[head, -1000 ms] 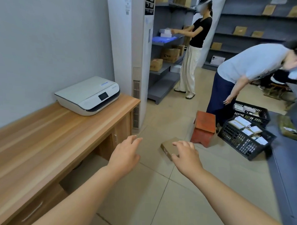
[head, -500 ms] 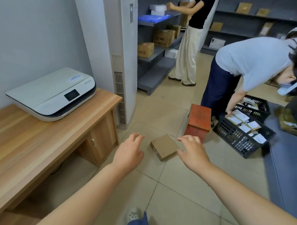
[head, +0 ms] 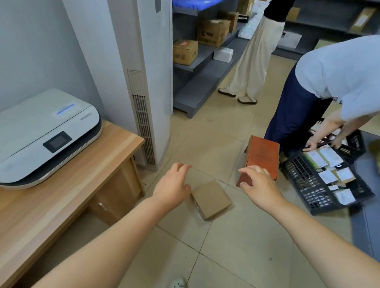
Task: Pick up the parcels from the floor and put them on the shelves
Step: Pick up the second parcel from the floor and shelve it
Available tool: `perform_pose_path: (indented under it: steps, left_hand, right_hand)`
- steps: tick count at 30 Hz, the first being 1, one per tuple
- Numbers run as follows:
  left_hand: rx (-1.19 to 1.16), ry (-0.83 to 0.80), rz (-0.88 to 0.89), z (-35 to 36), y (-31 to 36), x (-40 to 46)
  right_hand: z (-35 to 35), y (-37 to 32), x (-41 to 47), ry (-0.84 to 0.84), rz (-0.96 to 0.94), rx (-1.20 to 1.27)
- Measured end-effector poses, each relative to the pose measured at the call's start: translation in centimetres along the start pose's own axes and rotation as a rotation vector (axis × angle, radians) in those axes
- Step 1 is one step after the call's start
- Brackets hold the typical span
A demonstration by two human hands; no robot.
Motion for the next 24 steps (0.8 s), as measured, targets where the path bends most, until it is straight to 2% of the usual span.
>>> perform_pose_path:
  steps: [6, 12, 24]
  left_hand:
    - [0.020, 0.009, -0.012, -0.2, 0.6, 7.8]
    - [0.045, -0.002, -0.067, 3.0, 1.6, 14.4]
    - [-0.071, 0.034, -0.389, 13.4, 5.3, 26.5]
  right_hand:
    - [-0.3, 2.9, 7.0, -0.024, 0.002, 0.028]
    - [0.5, 7.7, 14.1, -0.101, -0.040, 0.047]
    - [1.5, 20.5, 30.9, -0.325, -0.236, -0.046]
Point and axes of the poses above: each hand's wrist, its own x-axis towards the middle knuckle, its own z-axis out of the palm, y = z × x, the point moved 2 cm from there along x, towards the middle knuckle, and after that the axes turned 7 degrees about -x, right-handed, at the moved point
